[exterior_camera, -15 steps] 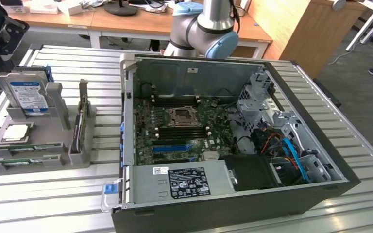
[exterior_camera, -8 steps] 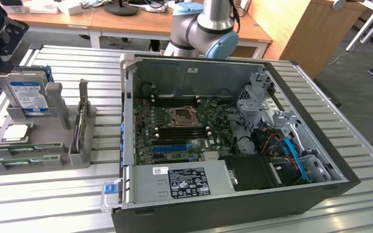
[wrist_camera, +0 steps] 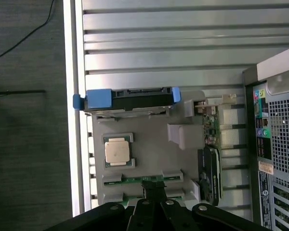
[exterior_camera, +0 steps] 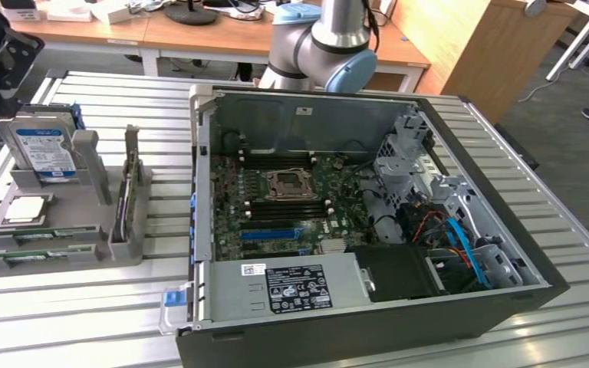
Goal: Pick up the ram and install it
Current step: 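Reach for the ram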
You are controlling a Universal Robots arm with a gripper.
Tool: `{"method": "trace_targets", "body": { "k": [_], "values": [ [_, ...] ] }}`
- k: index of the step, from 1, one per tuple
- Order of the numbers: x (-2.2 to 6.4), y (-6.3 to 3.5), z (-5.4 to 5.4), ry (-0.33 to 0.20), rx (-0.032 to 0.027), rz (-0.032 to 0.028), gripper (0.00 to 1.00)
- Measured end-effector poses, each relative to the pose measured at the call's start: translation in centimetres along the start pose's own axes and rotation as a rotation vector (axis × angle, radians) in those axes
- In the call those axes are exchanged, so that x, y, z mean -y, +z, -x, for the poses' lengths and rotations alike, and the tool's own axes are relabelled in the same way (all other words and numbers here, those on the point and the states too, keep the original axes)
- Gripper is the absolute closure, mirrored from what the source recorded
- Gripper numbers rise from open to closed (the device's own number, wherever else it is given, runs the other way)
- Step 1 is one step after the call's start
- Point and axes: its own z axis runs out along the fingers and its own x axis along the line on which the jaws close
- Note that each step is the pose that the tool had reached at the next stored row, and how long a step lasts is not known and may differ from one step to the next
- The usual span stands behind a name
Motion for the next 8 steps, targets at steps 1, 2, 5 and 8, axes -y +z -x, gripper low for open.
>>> {"method": "trace_targets", "body": {
  "k": [1,2,5,8],
  "values": [
    [0.07,0.0,0.0,0.0,0.0,0.0,0.89],
    [0.14,-0.01,0.01,0.0,0.0,0.0,0.89],
    [0.36,-0.01,0.03,0.0,0.0001,0.0,0.89],
    [0.58,-0.02,0.05,0.0,0.0001,0.0,0.89]
  ]
}}
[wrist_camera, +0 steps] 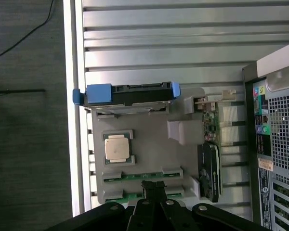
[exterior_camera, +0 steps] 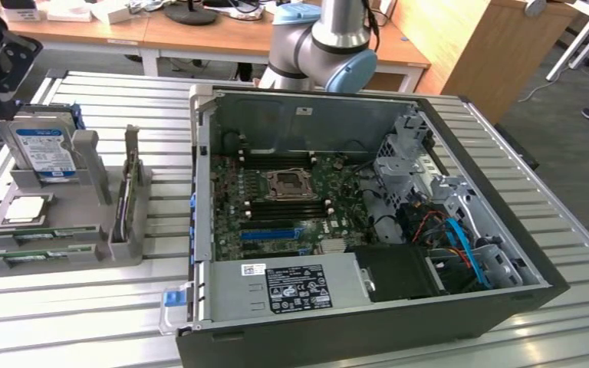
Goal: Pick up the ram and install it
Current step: 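Reach for the ram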
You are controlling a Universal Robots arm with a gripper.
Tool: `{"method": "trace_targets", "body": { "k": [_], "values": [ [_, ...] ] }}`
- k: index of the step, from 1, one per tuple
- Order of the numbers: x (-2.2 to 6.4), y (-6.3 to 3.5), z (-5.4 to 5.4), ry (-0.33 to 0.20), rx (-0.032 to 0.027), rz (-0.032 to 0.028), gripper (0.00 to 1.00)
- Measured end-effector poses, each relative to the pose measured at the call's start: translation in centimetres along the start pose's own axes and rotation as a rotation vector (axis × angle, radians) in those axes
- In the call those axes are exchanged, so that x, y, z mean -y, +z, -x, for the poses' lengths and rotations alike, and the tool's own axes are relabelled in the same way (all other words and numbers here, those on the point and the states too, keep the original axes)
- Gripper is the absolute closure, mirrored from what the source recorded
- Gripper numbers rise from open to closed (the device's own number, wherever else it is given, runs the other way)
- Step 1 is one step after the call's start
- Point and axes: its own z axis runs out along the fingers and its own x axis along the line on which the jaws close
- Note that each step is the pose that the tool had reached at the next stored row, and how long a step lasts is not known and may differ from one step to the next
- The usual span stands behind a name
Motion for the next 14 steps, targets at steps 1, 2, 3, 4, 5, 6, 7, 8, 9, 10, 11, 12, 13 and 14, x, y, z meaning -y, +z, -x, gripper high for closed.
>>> {"method": "trace_targets", "body": {
  "k": [1,2,3,4,5,6,7,8,9,10,11,12,13,14],
  "values": [
    [0.07,0.0,0.0,0.0,0.0,0.0,0.89],
    [0.14,-0.01,0.01,0.0,0.0,0.0,0.89],
    [0.21,-0.01,0.02,0.0,0.0,0.0,0.89],
    [0.27,-0.01,0.02,0.0,0.0,0.0,0.89],
    [0.34,-0.02,0.03,0.0,-0.0001,0.0,0.89],
    [0.41,-0.02,0.03,0.0,0.0,0.0,0.89],
    [0.47,-0.02,0.03,0.0,0.0,0.0,0.89],
    [0.53,-0.02,0.04,0.0,0.0001,0.0001,0.89],
    [0.62,-0.03,0.04,0.0,-0.0001,0.0,0.89],
    [0.69,-0.03,0.05,0.0,0.0,0.0,0.89],
    [0.76,-0.03,0.06,0.0,0.0,0.0,0.89],
    [0.84,-0.04,0.06,0.0,0.0,0.0,0.89],
    [0.91,-0.04,0.07,0.0,0.0,0.0,0.89],
    [0.98,-0.05,0.07,0.0,-0.0001,0.0,0.89]
  ]
}}
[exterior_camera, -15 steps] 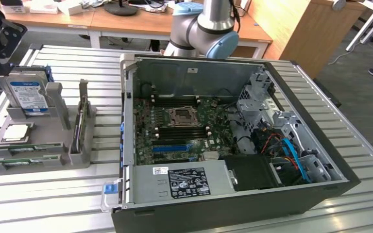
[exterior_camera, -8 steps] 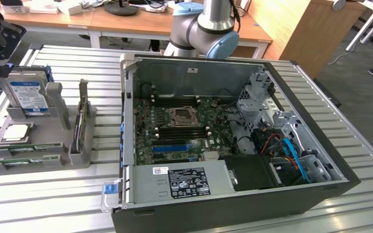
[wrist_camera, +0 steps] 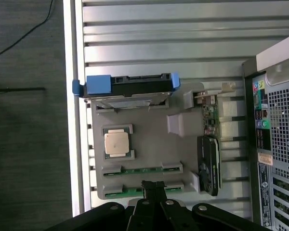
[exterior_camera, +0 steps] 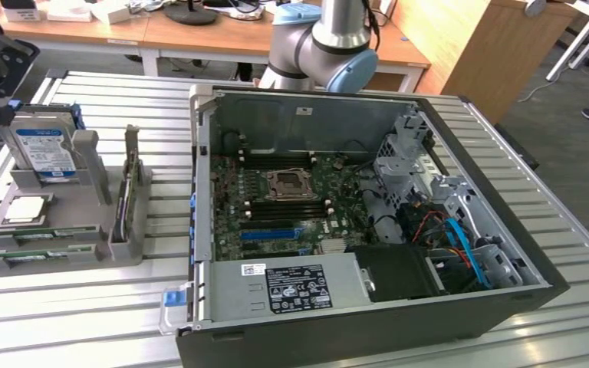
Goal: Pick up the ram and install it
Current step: 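Reach for the ram, then pick up the ram and move it above insertion slot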
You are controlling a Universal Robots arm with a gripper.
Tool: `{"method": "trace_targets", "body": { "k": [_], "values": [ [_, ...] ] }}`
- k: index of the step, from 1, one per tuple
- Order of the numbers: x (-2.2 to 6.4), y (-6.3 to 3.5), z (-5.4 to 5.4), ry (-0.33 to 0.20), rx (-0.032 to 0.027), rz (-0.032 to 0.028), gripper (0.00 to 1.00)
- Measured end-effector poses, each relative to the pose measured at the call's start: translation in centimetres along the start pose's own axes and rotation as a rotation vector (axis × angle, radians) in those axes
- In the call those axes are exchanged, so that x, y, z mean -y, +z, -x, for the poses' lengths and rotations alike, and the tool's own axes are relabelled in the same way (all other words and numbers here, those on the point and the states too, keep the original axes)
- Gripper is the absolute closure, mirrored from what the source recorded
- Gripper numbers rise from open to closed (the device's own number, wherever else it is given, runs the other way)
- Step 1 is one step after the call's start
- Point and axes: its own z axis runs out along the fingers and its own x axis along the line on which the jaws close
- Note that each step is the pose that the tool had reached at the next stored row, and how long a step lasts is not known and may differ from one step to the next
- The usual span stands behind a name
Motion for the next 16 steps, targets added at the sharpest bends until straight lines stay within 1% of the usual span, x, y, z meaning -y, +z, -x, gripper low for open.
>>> {"method": "trace_targets", "body": {
  "k": [8,16],
  "values": [
    [0.41,-0.02,0.03,0.0,0.0,0.0,0.89],
    [0.44,-0.02,0.04,0.0,0.0,0.0,0.89]
  ]
}}
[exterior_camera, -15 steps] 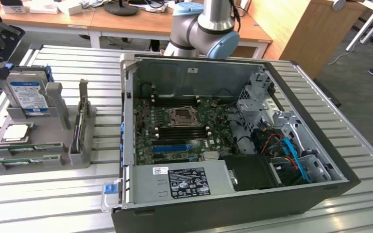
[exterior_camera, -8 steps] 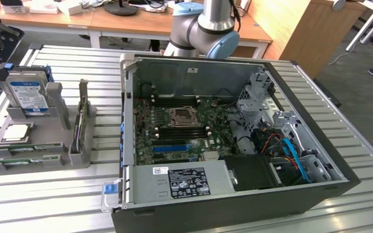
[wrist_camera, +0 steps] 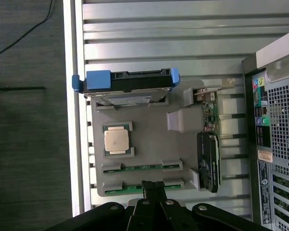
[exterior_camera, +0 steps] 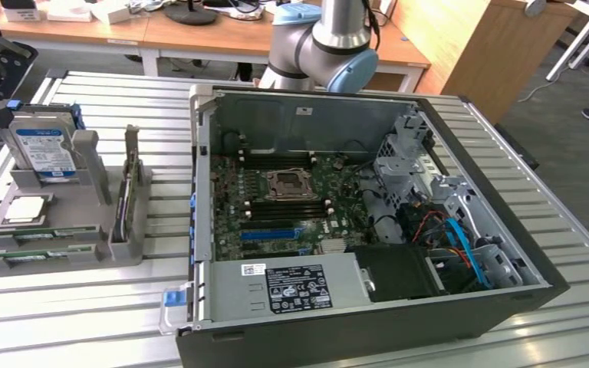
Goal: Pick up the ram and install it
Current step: 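Pick up the ram and move it above insertion slot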
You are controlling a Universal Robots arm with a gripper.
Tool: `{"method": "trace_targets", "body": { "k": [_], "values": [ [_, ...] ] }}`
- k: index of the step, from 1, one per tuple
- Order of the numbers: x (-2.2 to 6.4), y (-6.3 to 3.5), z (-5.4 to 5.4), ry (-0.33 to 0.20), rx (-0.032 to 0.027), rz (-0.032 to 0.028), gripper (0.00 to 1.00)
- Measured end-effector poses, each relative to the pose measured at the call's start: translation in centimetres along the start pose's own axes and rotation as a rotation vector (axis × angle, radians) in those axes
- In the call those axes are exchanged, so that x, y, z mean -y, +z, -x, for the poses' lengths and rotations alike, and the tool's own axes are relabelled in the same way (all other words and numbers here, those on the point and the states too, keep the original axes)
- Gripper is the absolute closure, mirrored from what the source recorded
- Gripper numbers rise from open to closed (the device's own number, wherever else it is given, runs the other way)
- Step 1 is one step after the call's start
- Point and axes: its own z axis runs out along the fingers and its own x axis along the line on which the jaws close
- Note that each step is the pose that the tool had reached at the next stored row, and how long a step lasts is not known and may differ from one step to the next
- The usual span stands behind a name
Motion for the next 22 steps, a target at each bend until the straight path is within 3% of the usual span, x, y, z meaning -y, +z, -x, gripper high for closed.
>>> {"method": "trace_targets", "body": {
  "k": [11,22],
  "values": [
    [0.0,0.0,-0.01,-0.014,-0.0006,0.0001,0.89],
    [0.0,0.0,0.0,-0.148,-0.0089,0.0025,0.89]
  ]
}}
